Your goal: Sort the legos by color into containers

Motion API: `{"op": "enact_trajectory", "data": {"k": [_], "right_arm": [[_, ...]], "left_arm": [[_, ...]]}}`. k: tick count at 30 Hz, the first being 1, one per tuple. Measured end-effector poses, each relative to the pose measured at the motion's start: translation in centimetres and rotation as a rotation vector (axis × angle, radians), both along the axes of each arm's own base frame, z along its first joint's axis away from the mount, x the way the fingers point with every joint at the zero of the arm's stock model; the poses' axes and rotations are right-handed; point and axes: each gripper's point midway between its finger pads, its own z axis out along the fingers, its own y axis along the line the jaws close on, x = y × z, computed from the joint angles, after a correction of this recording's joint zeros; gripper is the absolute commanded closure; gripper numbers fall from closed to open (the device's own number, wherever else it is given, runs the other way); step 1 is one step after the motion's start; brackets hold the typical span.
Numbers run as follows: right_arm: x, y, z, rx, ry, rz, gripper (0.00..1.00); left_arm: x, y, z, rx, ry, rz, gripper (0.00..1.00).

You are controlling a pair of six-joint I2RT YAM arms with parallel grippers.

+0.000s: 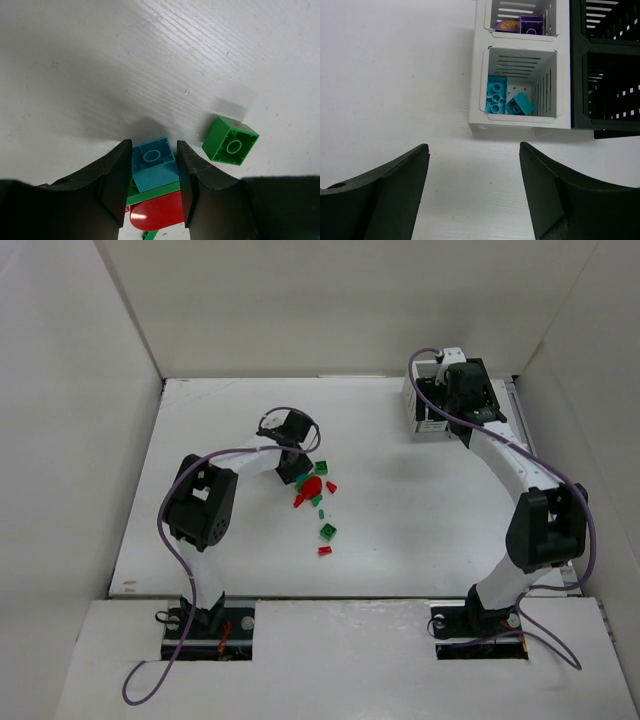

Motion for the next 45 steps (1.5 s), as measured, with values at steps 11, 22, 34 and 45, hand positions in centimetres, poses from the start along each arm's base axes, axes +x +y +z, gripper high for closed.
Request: {"op": "enact_trajectory", "data": {"k": [11, 22, 34, 45], "right_arm": [[-1.7, 3.5, -0.8, -0.026, 0.007, 0.248, 0.20], [-8.7, 18.3, 7.6, 0.068, -0.316, 0.826, 0.13], [-12.6, 27.0, 10.9, 0.341, -0.412, 1.016, 0.09], [-12.4, 28.6, 7.4, 0.468, -0.250, 1.016, 0.09]], "left_arm": [[3.0, 0.5, 5.4, 0.051, -0.135, 0.004, 0.93], [2.2, 1.0, 23.5, -0.055, -0.595, 0.021, 0.91], [0.1, -0.8, 24.3, -0.048, -0.647, -0.025, 0.91], [-1.2, -0.6, 26.4, -0.051, -0.711, -0.015, 0.91]]}}
